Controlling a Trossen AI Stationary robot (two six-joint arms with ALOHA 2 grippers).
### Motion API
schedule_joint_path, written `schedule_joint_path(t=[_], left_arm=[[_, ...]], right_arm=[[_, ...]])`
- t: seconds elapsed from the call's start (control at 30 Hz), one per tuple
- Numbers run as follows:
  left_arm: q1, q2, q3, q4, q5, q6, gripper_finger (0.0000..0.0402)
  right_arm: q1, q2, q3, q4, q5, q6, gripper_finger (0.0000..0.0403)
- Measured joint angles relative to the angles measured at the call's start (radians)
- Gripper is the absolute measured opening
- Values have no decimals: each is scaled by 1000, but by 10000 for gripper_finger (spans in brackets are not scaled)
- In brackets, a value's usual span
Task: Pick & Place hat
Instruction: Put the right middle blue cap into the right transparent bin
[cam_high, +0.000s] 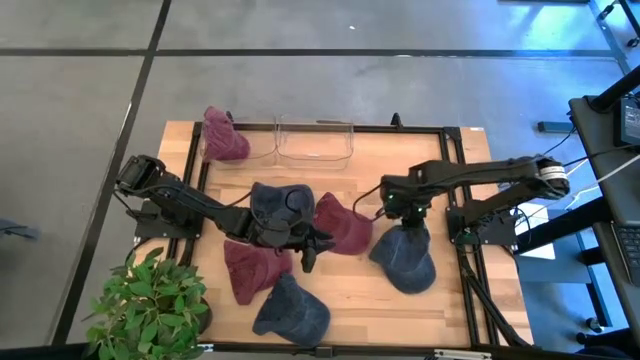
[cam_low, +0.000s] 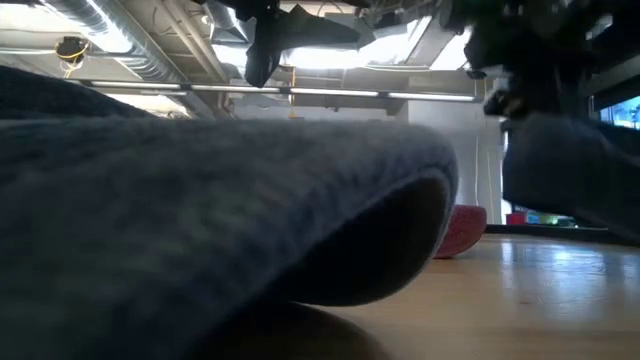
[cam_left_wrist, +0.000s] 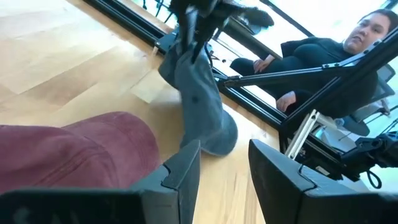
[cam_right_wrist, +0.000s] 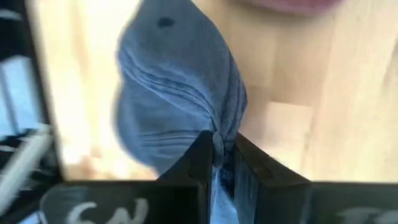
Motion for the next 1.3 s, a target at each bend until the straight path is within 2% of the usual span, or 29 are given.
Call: schedule_joint_path(t=[0.2, 0.33, 0.43, 0.53, 0.67, 0.77, 0.9, 1.0, 1.3], left_arm=[[0, 0, 0, 40, 9, 0, 131], [0, 0, 0, 62, 64, -1, 131], [0, 0, 0, 78, 109, -1, 131], [-1, 0, 0, 84, 111, 0, 131], [-1, 0, 0, 90, 99, 37, 129], [-12, -50, 0, -25, 70, 95, 119], [-44, -159, 0, -216, -119, 90, 101], [-68, -227, 0, -270, -233, 169, 91], [-73, -364, 1, -278, -301, 310, 82]], right_arm=[[-6, -43, 145, -93, -64, 73, 35], [-28, -43, 260, -164, -106, 74, 35], [-60, -43, 328, -178, -210, 72, 35], [-90, -44, 373, -144, -320, 78, 37], [-123, -44, 395, -19, -405, 153, 37], [-157, -44, 395, 66, -400, 228, 37], [-210, -43, 395, 169, -391, 305, 38], [-258, -43, 395, 273, -389, 338, 37], [-409, 9, 396, 749, -258, 524, 37]])
